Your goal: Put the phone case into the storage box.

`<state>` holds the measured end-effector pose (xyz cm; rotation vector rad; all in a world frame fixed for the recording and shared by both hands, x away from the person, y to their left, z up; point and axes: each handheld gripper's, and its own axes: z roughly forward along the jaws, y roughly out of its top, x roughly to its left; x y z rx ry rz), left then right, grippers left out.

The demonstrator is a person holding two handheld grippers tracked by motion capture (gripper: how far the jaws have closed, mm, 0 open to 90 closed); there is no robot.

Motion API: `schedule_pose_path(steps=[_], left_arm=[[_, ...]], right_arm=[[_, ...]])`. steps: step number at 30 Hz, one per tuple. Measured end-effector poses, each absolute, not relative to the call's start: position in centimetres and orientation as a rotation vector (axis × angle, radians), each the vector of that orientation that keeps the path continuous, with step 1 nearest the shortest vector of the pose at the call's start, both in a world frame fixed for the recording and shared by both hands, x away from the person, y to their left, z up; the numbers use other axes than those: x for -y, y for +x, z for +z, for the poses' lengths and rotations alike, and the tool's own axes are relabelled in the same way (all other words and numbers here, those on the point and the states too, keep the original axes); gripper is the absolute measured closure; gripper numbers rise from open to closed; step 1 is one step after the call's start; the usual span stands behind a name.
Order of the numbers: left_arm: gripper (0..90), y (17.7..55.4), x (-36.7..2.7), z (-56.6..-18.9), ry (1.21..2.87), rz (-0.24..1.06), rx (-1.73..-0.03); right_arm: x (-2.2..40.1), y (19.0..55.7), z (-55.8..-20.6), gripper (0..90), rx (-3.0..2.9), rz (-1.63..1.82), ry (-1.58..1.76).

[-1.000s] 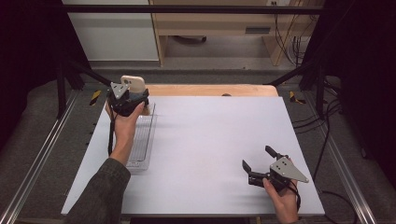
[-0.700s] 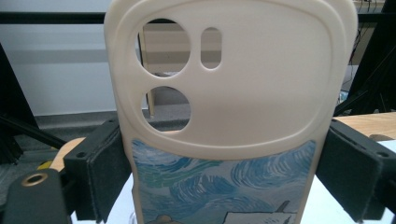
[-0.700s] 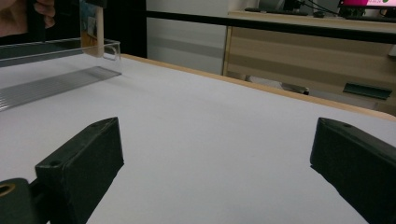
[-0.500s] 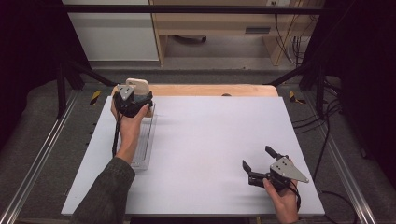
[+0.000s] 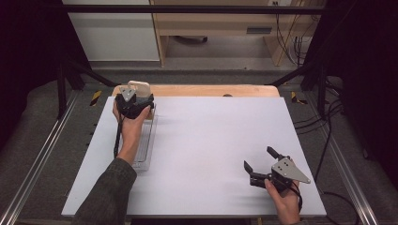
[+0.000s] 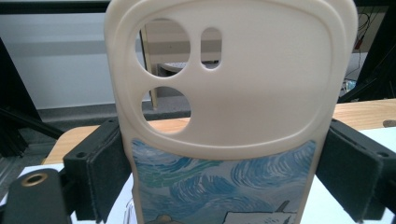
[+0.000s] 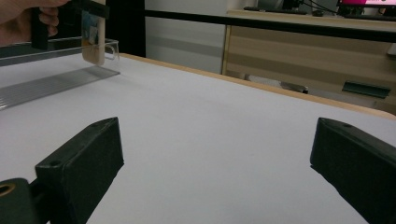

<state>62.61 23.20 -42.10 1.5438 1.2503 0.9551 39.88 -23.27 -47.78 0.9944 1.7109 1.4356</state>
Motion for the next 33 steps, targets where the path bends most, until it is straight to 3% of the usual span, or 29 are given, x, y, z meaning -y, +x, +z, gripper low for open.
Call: schedule_pose_path(steps=[33], left_arm=[[10.2,62.9,-23.0,-43.3,1.572,0.935,-1.268]], right_arm=[[23.2,39.9,-47.8,2.6,-1.712,1.433,1.001]])
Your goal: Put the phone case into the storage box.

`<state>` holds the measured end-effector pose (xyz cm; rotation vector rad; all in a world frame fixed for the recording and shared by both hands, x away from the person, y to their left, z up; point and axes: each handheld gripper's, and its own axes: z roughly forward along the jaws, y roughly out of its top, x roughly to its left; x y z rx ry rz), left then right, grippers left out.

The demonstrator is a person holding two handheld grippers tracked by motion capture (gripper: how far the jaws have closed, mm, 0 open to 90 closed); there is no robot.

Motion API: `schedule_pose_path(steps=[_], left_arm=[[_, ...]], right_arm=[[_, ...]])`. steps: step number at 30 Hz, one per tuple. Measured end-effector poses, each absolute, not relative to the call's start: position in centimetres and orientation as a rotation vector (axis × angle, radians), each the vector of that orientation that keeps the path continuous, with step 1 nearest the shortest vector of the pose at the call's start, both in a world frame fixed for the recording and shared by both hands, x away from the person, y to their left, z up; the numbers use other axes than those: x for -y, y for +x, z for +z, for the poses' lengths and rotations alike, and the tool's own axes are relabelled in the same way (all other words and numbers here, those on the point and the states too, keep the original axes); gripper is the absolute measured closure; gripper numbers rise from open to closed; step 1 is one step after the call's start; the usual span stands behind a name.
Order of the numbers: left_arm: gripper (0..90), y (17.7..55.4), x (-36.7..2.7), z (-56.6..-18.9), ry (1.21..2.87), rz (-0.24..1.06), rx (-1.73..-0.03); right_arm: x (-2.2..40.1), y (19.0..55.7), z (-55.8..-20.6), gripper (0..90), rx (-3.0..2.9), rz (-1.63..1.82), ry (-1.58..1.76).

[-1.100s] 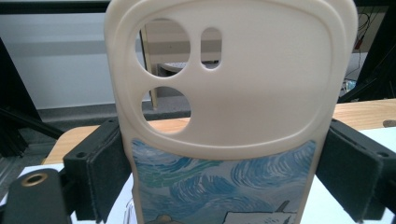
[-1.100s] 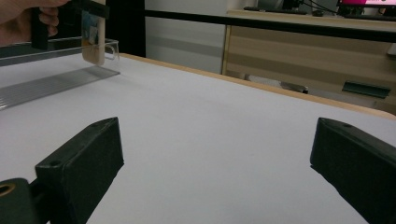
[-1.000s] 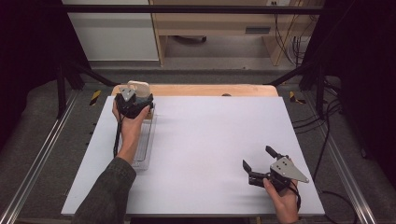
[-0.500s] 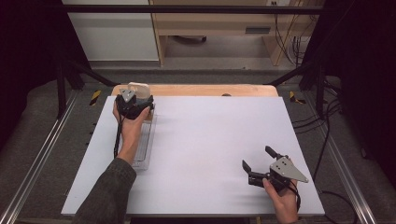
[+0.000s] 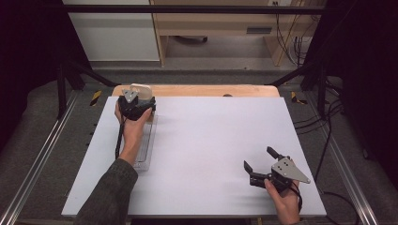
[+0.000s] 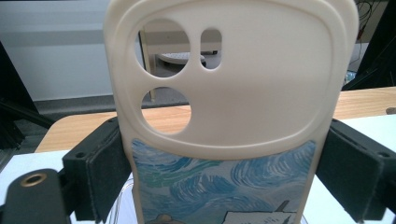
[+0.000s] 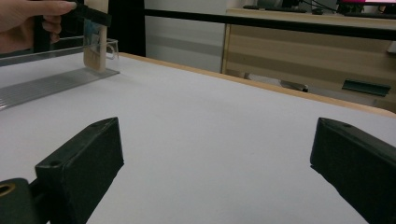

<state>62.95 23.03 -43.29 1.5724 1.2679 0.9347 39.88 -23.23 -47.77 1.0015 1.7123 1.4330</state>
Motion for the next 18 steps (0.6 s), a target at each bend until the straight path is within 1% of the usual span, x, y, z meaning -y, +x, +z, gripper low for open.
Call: schedule_pose_path(steps=[18], left_arm=[[10.1,63.10,-23.32,-43.49,1.572,0.927,-1.290]], right_arm=[[23.13,39.91,-47.82,2.6,-1.717,1.433,1.006]])
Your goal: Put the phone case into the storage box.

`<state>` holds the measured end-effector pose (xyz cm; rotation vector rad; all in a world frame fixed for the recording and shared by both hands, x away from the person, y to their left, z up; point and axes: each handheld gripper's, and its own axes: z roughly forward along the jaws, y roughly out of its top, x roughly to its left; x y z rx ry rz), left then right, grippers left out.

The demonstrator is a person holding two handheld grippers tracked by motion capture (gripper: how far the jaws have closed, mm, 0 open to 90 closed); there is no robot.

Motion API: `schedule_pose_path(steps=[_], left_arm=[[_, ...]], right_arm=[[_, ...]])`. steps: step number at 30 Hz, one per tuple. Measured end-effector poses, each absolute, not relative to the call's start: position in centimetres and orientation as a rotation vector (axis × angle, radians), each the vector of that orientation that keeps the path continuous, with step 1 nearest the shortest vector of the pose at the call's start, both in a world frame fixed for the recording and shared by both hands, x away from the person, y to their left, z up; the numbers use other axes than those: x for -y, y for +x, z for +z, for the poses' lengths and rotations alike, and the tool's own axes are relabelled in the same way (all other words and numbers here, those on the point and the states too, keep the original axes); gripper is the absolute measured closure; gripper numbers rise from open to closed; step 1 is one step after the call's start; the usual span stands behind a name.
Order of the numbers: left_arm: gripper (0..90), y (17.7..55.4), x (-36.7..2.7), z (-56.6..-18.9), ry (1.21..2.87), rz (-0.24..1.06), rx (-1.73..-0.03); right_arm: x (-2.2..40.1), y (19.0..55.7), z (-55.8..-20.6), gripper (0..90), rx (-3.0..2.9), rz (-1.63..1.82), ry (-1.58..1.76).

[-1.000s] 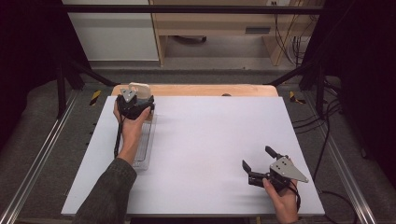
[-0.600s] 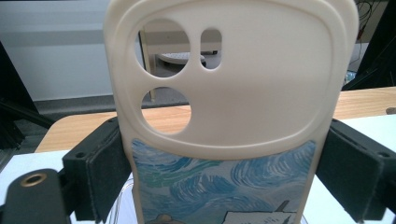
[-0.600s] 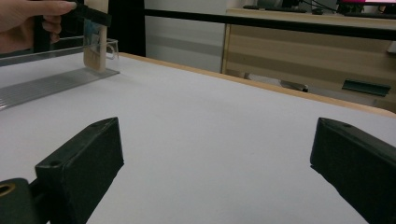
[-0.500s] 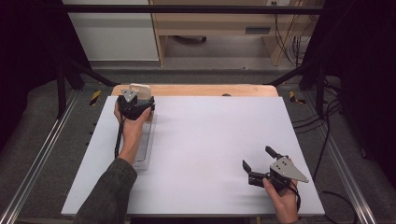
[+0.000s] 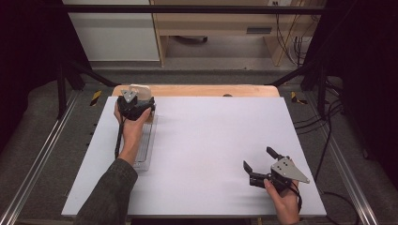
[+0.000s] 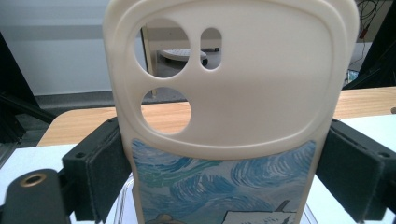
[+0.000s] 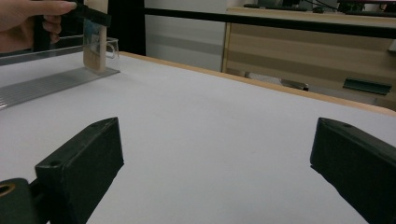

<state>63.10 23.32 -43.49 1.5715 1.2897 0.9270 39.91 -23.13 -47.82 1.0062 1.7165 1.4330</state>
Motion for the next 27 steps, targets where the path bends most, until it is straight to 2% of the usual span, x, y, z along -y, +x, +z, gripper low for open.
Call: schedule_pose_path(steps=[27], left_arm=[[9.8,63.09,-23.23,-43.51,1.576,0.928,-1.292]], right_arm=[[22.97,39.97,-47.85,2.5,-1.719,1.435,1.012]])
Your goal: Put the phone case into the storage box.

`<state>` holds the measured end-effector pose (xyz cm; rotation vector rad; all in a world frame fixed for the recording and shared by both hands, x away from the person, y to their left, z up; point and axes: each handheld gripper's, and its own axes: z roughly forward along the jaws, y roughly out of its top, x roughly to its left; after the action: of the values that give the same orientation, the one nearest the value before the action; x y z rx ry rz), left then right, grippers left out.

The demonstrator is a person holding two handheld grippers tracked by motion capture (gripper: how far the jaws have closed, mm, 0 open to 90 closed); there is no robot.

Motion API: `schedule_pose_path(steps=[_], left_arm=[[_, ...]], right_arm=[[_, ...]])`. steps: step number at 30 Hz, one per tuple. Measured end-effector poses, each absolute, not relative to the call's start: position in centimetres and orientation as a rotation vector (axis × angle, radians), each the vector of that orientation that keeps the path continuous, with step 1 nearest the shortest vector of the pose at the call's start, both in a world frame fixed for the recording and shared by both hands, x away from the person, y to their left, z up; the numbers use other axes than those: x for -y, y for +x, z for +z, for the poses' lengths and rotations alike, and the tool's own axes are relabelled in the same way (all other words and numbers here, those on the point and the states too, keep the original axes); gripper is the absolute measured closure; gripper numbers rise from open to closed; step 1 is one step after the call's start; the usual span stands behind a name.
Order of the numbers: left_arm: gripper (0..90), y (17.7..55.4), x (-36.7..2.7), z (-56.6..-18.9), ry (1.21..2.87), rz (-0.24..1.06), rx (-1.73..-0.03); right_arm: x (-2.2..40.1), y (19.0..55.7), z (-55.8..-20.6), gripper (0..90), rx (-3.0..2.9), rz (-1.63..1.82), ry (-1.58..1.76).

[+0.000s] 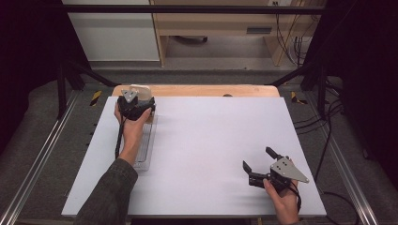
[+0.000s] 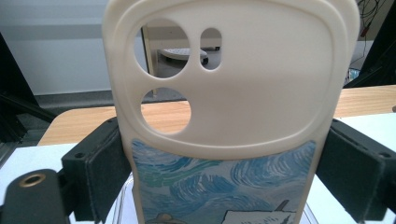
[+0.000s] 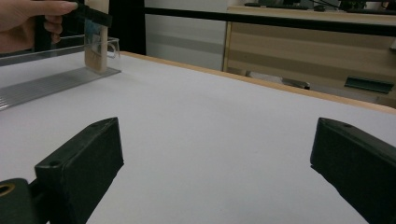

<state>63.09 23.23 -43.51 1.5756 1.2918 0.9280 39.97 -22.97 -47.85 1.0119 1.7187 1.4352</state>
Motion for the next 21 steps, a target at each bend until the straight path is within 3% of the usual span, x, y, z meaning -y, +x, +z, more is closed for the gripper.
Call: schedule_pose_path(steps=[21], left_arm=[[9.6,63.07,-23.21,-43.47,1.575,0.932,-1.298]], right_arm=[[22.89,39.97,-47.89,2.5,-1.722,1.437,1.015]])
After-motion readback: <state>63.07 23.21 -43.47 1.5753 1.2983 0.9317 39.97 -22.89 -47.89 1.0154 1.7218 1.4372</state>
